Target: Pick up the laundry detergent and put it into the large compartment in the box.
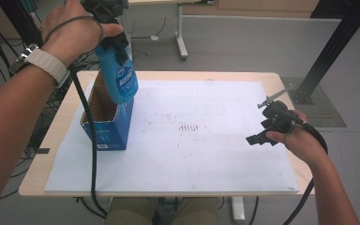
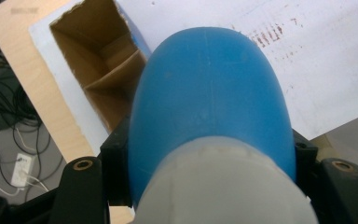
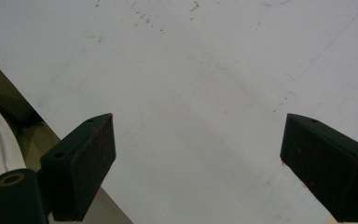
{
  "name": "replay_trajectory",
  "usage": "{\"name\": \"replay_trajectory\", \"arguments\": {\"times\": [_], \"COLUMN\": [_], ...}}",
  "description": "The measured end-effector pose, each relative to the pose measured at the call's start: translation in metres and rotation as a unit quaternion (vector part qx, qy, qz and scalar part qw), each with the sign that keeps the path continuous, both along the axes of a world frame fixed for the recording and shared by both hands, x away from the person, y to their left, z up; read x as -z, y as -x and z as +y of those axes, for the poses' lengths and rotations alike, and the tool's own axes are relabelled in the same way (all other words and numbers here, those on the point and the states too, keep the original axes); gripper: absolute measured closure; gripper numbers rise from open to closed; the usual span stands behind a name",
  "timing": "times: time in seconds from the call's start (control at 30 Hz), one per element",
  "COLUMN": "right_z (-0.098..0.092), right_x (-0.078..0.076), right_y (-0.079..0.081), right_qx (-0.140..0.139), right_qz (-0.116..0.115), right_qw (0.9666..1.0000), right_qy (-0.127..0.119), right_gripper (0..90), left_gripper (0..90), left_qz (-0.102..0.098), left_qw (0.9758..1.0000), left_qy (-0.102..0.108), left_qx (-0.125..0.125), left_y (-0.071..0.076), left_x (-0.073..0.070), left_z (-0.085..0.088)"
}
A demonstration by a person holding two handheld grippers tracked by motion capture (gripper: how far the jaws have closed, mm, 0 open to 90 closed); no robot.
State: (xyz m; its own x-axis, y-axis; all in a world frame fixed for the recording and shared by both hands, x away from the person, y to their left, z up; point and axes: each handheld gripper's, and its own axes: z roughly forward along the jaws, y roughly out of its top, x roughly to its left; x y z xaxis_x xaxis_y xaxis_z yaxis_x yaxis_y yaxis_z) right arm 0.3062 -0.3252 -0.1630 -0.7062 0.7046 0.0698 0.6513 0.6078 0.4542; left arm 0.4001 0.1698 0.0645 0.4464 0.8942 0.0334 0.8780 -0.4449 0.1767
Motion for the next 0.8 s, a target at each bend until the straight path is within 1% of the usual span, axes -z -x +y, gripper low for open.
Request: {"name": "replay_trajectory", "arguments": {"times": [0.13, 0.27, 0.4, 0.5, 0.6, 0.8], "right_z": [0.001, 0.001, 0.003, 0.002, 0.0, 0.0], "right_x": [0.001, 0.002, 0.002, 0.002, 0.003, 0.004], "right_y": [-0.002, -0.004, -0.006, -0.007, -0.008, -0.012], "right_qx": [-0.007, -0.01, -0.014, -0.014, -0.012, -0.013], "right_qz": [-0.001, 0.001, 0.0, -0.002, -0.003, 0.0], "right_qw": [1.0, 0.9999, 0.9999, 0.9999, 0.9999, 0.9999], "right_qy": [-0.001, -0.001, 0.001, -0.001, -0.003, -0.002], "right_gripper": [10.3, 10.3, 10.3, 10.3, 10.3, 10.3], "left_gripper": [38.0, 38.0, 38.0, 38.0, 38.0, 38.0], "left_qz": [0.006, 0.016, 0.02, 0.024, 0.024, 0.022], "left_qw": [0.9995, 0.998, 0.9957, 0.9942, 0.9926, 0.9884], "left_qy": [0.006, -0.001, 0.009, 0.007, 0.009, 0.01], "left_qx": [-0.03, -0.061, -0.09, -0.105, -0.119, -0.15], "left_y": [0.001, -0.002, -0.006, -0.009, -0.01, -0.012], "left_x": [-0.003, -0.003, -0.001, 0.001, 0.002, 0.002], "left_z": [0.01, 0.015, 0.028, 0.034, 0.042, 0.054]}}
